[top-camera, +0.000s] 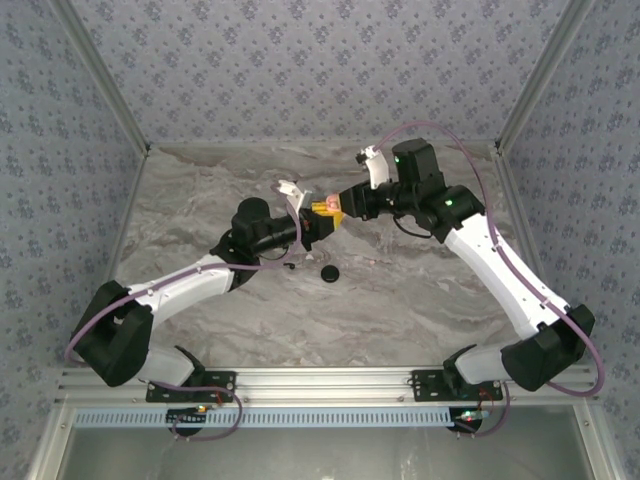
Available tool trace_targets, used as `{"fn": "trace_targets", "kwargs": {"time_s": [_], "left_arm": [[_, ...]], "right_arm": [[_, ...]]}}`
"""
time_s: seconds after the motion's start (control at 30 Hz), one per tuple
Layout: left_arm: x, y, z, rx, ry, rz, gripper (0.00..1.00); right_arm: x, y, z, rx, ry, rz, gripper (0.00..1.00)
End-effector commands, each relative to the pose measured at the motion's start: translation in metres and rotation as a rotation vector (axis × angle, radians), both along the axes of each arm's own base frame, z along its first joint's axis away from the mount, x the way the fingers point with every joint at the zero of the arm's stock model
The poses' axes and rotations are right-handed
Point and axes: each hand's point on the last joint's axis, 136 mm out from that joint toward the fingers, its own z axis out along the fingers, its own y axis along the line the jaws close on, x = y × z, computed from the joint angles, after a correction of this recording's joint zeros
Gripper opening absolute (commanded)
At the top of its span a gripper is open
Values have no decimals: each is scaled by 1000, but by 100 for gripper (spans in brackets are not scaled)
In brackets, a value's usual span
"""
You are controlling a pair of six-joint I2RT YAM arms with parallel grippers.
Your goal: Insert wireless bluetooth earbuds into charging case
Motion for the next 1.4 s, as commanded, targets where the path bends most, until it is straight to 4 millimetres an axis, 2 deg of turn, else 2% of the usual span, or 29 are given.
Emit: {"fn": "trace_targets", "kwargs": {"time_s": [0.0, 0.13, 0.33, 0.47, 0.6, 0.63, 0.83, 1.07, 1.27, 1.37], "left_arm": [[0, 5, 25, 9, -63, 35, 7], [-1, 10, 22, 34, -65, 54, 7], [-8, 16, 22, 67, -73, 54, 7], [-14, 21, 26, 74, -87, 49, 7], [-18, 25, 27, 87, -90, 48, 7], [-19, 25, 27, 92, -90, 47, 7], [-22, 30, 28, 100, -95, 56, 7], [-23, 34, 27, 95, -91, 76, 8], [-22, 34, 25, 97, -86, 76, 8], [-22, 33, 25, 98, -86, 73, 8]], "right_arm": [[7, -23, -1, -22, -6, -101, 29], [21, -48, -21, -69, 48, -230, 33], [25, -82, -84, -175, 248, -334, 34], [17, -89, -123, -216, 344, -321, 34], [12, -90, -150, -240, 412, -297, 33], [3, -93, -170, -268, 463, -290, 32], [-13, -102, -217, -374, 593, -259, 25], [-29, -109, -257, -440, 688, -263, 19], [-30, -105, -275, -444, 711, -274, 16], [-22, -107, -278, -451, 691, -302, 14]]}}
